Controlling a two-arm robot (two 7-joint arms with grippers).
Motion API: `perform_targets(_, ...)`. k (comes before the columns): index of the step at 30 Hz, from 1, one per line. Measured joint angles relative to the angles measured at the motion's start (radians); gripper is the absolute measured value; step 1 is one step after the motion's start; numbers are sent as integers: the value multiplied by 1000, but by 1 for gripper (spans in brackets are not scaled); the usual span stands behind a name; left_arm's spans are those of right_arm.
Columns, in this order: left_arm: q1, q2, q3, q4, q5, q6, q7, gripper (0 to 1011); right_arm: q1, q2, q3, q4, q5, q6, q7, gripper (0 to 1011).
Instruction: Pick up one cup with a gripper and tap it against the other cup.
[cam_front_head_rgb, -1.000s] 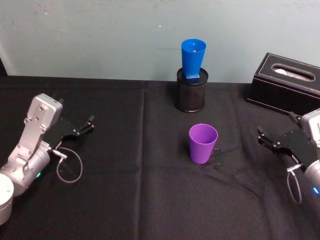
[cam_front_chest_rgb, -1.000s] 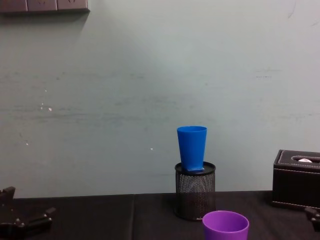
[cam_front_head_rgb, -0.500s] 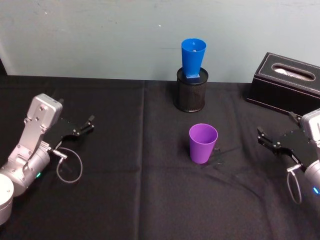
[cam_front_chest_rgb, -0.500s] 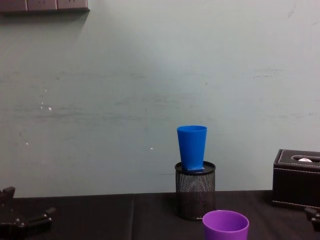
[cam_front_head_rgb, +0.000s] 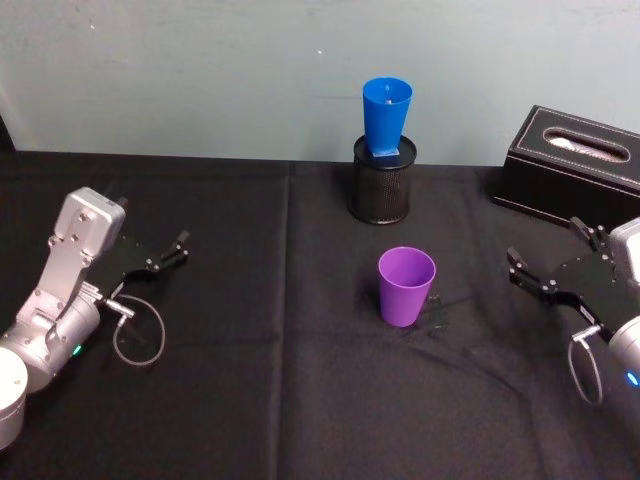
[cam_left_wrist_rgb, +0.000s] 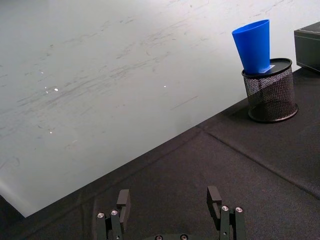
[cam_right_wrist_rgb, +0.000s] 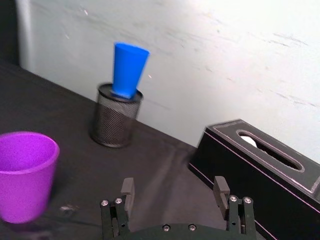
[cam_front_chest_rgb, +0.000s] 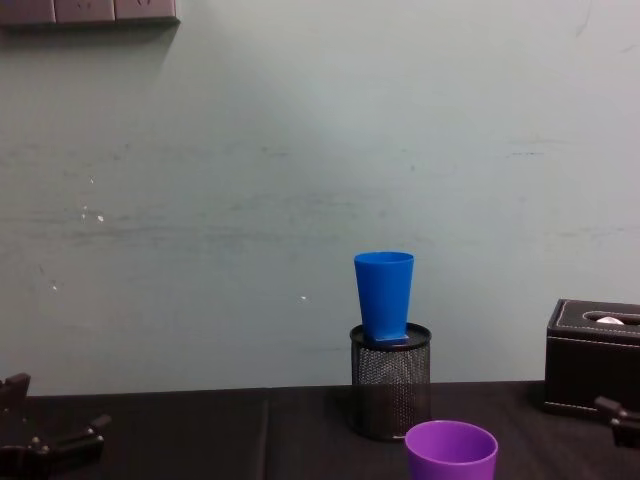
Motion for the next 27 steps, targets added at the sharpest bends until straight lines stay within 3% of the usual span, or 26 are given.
perform_targets(7,0,0,0,0,0,0,0,1005,-42,19,31,-46,76,-28,103,1003)
perform_targets(16,0,0,0,0,0,0,0,1005,-76,55,28,-60,176,-55,324,1003)
perform_targets(23,0,0,0,0,0,0,0,1004,-58,38,10,-18,223,-47,454,1003)
perform_targets(27,0,0,0,0,0,0,0,1005,-39,17,-1,6,228,-29,486,1003)
